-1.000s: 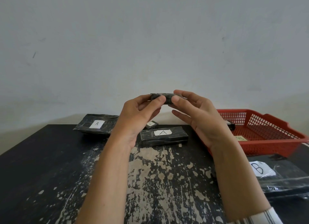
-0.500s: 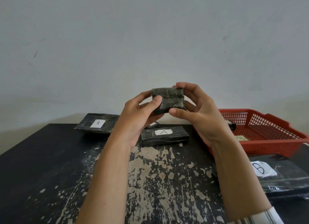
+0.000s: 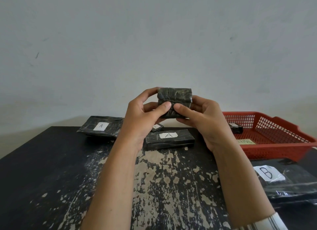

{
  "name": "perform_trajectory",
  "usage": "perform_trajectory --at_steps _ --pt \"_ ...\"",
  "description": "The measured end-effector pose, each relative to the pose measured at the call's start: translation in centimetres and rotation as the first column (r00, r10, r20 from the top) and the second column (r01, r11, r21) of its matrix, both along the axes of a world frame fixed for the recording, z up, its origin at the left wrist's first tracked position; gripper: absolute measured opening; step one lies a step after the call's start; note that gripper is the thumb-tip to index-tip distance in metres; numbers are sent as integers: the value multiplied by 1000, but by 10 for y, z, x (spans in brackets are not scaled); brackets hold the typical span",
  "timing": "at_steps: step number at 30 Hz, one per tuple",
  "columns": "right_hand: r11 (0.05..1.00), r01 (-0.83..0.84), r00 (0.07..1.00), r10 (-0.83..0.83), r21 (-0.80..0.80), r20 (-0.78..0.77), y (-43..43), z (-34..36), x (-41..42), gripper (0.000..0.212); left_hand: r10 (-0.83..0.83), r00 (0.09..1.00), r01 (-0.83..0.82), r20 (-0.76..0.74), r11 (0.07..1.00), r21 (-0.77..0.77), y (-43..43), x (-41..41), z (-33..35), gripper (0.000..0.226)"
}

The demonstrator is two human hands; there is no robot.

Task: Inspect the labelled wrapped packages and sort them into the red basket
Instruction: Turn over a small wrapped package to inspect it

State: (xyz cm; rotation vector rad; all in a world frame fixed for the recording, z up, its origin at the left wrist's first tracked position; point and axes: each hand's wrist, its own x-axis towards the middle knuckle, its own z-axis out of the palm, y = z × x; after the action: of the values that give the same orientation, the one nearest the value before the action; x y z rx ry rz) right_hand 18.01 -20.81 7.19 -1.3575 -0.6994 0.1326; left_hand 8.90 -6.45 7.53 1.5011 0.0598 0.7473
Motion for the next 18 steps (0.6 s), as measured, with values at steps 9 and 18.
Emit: perform_trajectory --at_steps 9,18 --pt "1000 -11 1000 11 1 16 -1 -1 4 37 8 1000 -8 -11 1000 -12 1 2 -3 19" --pt "1000 -12 1000 12 -8 25 -3 3 1 28 95 995 -91 -26 989 120 3 3 -5 10"
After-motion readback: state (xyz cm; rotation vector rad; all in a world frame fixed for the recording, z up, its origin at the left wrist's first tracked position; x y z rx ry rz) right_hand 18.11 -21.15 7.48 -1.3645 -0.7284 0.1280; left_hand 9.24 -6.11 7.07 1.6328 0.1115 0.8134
